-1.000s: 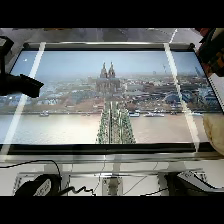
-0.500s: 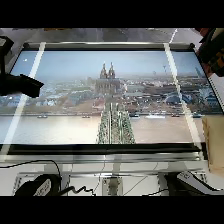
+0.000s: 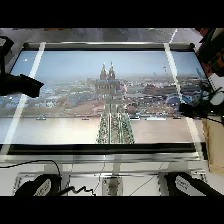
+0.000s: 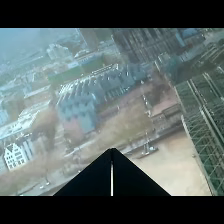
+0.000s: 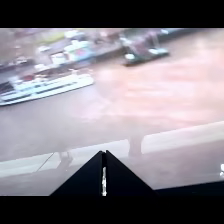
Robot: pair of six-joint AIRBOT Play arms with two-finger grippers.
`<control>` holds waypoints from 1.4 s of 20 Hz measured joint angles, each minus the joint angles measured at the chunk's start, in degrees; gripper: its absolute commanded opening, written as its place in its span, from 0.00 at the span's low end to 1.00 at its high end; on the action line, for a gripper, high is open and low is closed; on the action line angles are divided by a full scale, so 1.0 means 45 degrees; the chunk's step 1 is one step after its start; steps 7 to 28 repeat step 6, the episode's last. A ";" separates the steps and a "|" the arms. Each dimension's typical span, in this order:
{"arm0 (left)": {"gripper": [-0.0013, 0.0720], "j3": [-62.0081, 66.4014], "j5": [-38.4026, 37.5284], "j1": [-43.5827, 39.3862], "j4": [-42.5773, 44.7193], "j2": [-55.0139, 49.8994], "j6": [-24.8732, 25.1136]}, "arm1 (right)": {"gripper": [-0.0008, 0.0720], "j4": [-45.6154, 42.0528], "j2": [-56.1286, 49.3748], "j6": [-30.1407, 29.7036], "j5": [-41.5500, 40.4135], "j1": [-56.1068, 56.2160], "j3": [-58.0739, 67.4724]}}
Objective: Fold the clothes and pants, and hang the long-sleeved shirts on hangers.
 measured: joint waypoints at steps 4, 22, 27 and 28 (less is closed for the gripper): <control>0.04 0.0000 0.0000 0.0000 0.0000 0.0000 0.0000 | 0.03 -0.0015 0.0000 0.0010 -0.0646 0.2783 0.0005; 0.04 0.0000 0.0000 0.0000 0.0000 0.0000 0.0000 | 0.03 -0.0117 0.0000 0.0015 -0.0782 0.3541 0.0000; 0.04 0.0000 0.0000 0.0000 0.0000 0.0000 0.0000 | 0.03 -0.0117 0.0000 0.0015 -0.0782 0.3541 0.0000; 0.04 0.0000 0.0000 0.0000 0.0000 0.0000 0.0000 | 0.03 -0.0117 0.0000 0.0015 -0.0782 0.3541 0.0000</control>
